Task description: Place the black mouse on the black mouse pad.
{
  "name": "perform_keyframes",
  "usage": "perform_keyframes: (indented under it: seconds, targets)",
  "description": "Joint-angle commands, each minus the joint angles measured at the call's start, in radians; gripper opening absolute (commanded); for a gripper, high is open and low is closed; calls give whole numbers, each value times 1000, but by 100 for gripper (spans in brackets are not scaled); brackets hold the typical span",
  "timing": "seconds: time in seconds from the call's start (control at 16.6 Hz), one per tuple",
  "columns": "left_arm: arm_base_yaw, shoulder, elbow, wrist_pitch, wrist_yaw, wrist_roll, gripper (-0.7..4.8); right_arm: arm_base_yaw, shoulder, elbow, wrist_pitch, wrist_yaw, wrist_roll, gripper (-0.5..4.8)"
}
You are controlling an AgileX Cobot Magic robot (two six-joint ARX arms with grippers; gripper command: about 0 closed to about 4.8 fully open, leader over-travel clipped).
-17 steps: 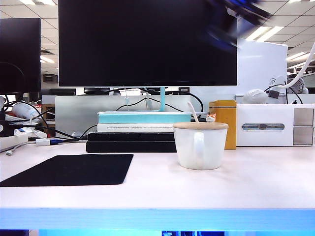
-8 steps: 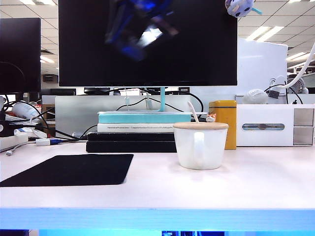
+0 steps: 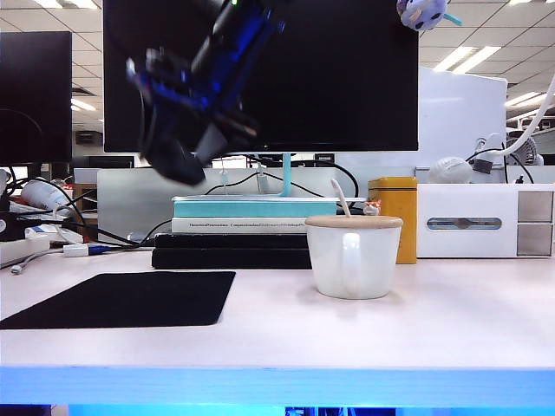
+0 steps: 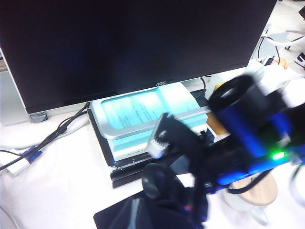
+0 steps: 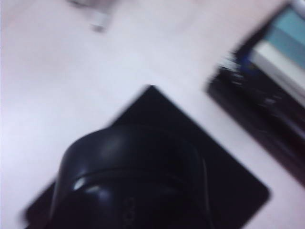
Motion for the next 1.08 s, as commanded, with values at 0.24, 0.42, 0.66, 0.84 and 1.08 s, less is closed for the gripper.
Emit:
perform_keyframes:
  seconds: [0.24,0.42,0.66,0.84,1.08]
  targets:
    - [-1,-3,6,9,8,-3,-5,75,90,7,35,60,-31,295]
    - [-1,-3,6,9,8,-3,-5,113,116,6,30,125,-55,295]
    - [-1,-3,6,7,8,-3,-5,114,134,6,-57,151,-58,295]
    - [-1,-3,6,7,8,-3,-5,95,160,6,-59,150,-61,295]
    - [-1,-3,6,-2,8,-3,-5,94,175,6,-13,150,-63,295]
